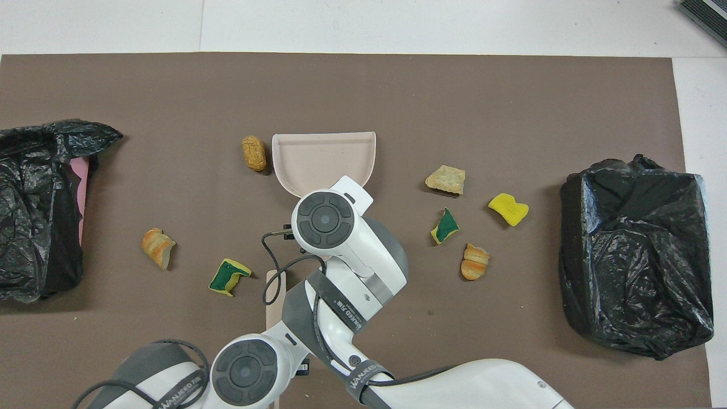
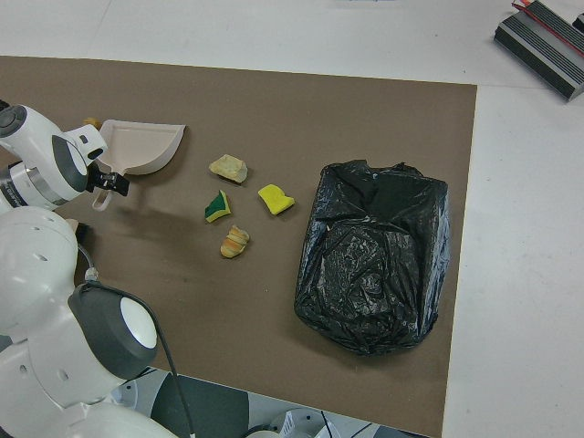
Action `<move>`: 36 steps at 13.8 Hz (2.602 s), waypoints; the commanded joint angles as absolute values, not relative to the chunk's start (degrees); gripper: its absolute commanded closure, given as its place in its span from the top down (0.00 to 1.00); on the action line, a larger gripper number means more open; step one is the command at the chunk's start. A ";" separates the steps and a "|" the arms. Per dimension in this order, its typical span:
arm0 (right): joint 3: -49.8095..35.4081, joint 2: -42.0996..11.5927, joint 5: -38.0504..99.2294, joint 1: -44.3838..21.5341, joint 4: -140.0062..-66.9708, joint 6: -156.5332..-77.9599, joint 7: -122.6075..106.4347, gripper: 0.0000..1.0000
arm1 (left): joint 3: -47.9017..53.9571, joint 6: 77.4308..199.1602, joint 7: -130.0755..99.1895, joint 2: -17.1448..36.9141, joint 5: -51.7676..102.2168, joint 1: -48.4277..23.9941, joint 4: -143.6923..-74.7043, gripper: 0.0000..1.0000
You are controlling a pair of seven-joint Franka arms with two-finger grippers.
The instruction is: Sweep and dump trash in bin
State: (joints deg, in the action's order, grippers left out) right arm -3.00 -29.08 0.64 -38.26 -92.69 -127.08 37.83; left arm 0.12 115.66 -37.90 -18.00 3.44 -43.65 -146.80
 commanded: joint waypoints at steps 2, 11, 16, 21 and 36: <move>-2.90 -28.74 -1.05 -37.79 -93.17 -128.41 39.02 0.12 | 0.53 112.33 -35.77 -19.95 -1.83 -39.21 -146.60 0.00; -2.29 -24.70 -2.72 -34.98 -93.43 -126.48 32.28 0.00 | 0.44 109.07 -24.08 -21.18 -3.69 -20.68 -139.75 0.00; -2.37 -24.26 -1.93 -32.35 -93.16 -122.09 9.03 0.00 | 0.26 115.40 -19.46 -20.74 -3.60 -6.71 -141.24 0.00; -2.29 -24.43 -2.81 -29.19 -93.34 -120.24 -20.32 0.00 | 0.35 116.36 -14.59 -20.83 -3.52 0.97 -145.00 0.00; -2.28 -24.35 -8.79 -24.52 -95.62 -120.94 -65.13 0.00 | 0.70 128.39 -18.54 -9.14 11.20 -20.54 -142.21 0.00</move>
State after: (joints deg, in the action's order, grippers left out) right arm -1.66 -25.51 -7.39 -25.35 -93.76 -120.80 -63.02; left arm 1.34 125.78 -18.53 -11.00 5.72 -16.37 -143.64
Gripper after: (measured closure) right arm 0.687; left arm 0.744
